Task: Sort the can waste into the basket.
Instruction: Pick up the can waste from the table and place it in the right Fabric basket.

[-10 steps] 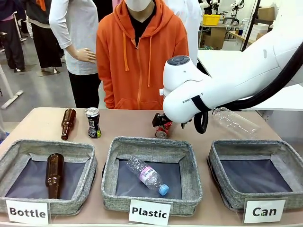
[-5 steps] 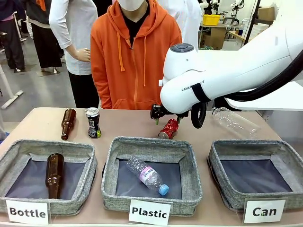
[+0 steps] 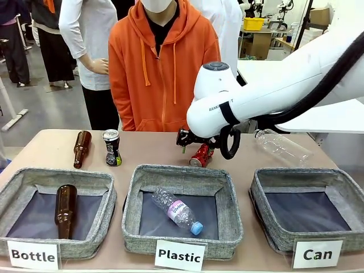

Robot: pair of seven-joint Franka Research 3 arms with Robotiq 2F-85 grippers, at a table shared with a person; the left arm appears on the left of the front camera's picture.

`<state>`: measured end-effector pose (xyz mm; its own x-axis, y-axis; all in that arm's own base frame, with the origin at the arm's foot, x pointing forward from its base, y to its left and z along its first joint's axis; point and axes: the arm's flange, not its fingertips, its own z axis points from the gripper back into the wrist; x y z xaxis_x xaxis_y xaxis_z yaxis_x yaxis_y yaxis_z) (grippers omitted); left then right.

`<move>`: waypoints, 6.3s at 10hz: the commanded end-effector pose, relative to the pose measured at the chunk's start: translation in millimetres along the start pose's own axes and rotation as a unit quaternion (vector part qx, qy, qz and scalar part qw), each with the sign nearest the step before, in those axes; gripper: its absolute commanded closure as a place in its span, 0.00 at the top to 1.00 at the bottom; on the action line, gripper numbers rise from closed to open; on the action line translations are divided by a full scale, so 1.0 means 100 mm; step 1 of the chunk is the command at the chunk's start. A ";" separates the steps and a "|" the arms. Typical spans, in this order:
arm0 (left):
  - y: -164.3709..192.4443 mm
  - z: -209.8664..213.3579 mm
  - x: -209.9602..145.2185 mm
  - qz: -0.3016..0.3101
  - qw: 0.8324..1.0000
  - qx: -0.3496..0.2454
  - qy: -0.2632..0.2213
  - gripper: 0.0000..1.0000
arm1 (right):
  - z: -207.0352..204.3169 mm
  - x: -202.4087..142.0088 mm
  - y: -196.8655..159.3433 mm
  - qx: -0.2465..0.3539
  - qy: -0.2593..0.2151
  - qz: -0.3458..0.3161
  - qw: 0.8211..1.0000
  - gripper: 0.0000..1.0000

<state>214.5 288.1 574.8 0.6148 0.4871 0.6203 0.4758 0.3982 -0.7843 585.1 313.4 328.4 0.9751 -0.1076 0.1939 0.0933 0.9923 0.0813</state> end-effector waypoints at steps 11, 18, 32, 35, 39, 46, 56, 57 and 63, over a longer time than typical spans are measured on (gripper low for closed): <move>0.02 -0.05 -0.12 -0.016 1.000 -0.002 0.023 1.00 | -0.19 0.08 -0.05 -0.033 -0.012 0.002 0.999 0.00; 0.42 -1.37 -0.73 0.044 0.981 -0.045 0.184 1.00 | 0.56 0.06 -0.51 -0.028 -0.039 0.000 0.999 0.00; 0.49 -1.50 -0.78 0.060 0.980 -0.048 0.186 1.00 | 2.73 -1.96 -3.58 0.064 0.012 0.729 0.681 0.00; 0.49 -1.50 -0.78 0.060 0.980 -0.048 0.186 1.00 | 2.71 -1.97 -3.62 0.066 0.014 0.726 0.684 0.00; 0.49 -1.50 -0.78 0.060 0.980 -0.048 0.186 1.00 | 2.69 -1.92 -3.58 0.061 0.017 0.708 0.704 1.00; 0.49 -1.50 -0.78 0.060 0.980 -0.048 0.186 1.00 | 2.75 -1.76 -3.35 0.124 -0.009 0.301 0.946 1.00; 0.49 -1.50 -0.78 0.060 0.980 -0.048 0.186 1.00 | 2.88 -1.73 -4.19 0.547 -0.075 -0.430 0.714 1.00; 0.49 -1.50 -0.78 0.060 0.980 -0.048 0.186 1.00 | 2.92 -1.69 -4.22 0.398 0.085 -0.133 0.904 1.00; 0.49 -1.50 -0.78 0.060 0.980 -0.048 0.186 1.00 | 2.92 -1.69 -4.22 0.398 0.085 -0.133 0.904 1.00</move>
<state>284.7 152.8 483.3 0.8512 0.1912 0.4887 0.4267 0.2899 -0.8567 322.1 -97.4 545.0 0.9580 -0.2724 -0.0892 0.2320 0.5539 0.7996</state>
